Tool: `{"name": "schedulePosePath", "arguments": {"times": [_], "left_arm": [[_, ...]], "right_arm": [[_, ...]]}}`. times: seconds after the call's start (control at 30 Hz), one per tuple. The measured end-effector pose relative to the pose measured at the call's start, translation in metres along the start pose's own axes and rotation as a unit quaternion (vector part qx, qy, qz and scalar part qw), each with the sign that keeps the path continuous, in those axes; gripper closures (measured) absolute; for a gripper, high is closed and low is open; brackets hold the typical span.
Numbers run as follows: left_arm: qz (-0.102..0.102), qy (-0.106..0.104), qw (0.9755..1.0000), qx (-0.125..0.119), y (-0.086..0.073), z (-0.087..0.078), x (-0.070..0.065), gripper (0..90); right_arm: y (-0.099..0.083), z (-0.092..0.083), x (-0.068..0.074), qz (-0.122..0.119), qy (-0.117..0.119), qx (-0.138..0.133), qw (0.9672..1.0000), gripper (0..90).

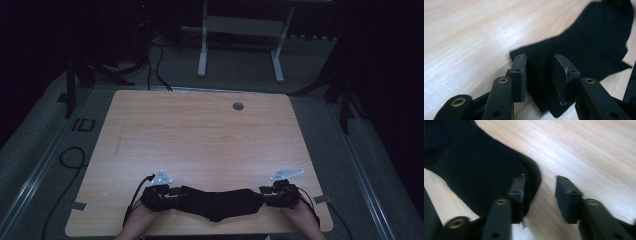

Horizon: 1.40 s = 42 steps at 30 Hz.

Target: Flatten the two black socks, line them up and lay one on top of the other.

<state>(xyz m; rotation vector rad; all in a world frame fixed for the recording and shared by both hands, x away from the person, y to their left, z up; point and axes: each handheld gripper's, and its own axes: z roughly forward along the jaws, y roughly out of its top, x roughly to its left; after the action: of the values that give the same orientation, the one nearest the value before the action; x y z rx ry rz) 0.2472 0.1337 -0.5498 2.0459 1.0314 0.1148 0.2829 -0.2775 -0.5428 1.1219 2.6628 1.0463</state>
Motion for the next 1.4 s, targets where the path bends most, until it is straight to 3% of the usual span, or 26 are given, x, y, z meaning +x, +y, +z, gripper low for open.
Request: {"name": "schedulePosePath", "arguments": {"times": [0.13,0.23,0.27,0.3,0.4,0.47,0.63,0.8,1.1,1.27,1.4], "left_arm": [[0.006,0.018,0.9994,-0.029,0.004,-0.011,0.0,58.7],[0.009,0.001,0.9993,-0.037,0.006,-0.013,-0.005,61.7],[0.012,-0.012,0.9992,-0.035,0.005,-0.011,-0.008,62.8],[0.018,-0.02,0.9993,-0.027,0.005,-0.008,-0.011,66.0],[0.038,-0.018,0.9991,-0.005,0.003,0.003,-0.018,68.6],[0.035,-0.019,0.9992,0.006,0.001,0.008,-0.018,68.7],[0.044,-0.01,0.9988,0.018,-0.001,0.013,-0.017,68.7],[0.048,-0.005,0.9987,0.014,-0.002,0.018,-0.014,69.8],[0.066,-0.001,0.9978,0.002,0.003,0.024,-0.009,69.6],[0.058,-0.002,0.9983,-0.001,0.011,0.029,0.002,69.6],[0.064,0.004,0.9979,-0.004,0.016,0.032,0.011,69.4]], "right_arm": [[0.007,-0.016,0.006,-0.006,0.003,-0.033,0.9994,59.5],[0.012,-0.023,0.015,-0.014,0.01,-0.052,0.9985,68.2],[0.013,-0.023,0.019,-0.018,0.016,-0.054,0.9982,68.3],[0.013,-0.022,0.024,-0.022,0.021,-0.053,0.9981,74.4],[0.011,-0.012,0.04,-0.052,0.01,-0.034,0.998,88.7],[0.007,-0.005,0.044,-0.061,0.008,-0.019,0.9979,89.4],[-0.004,0.005,0.035,-0.063,-0.009,0.013,0.9979,89.5],[-0.004,0.01,0.024,-0.049,-0.01,0.005,0.9988,89.5],[0.014,0.02,0.002,-0.059,-0.034,-0.003,0.9977,88.1],[0.025,0.027,-0.006,-0.058,-0.038,0.0,0.9976,88.4],[0.032,0.032,-0.011,-0.055,-0.035,0.0,0.9978,88.4]]}}
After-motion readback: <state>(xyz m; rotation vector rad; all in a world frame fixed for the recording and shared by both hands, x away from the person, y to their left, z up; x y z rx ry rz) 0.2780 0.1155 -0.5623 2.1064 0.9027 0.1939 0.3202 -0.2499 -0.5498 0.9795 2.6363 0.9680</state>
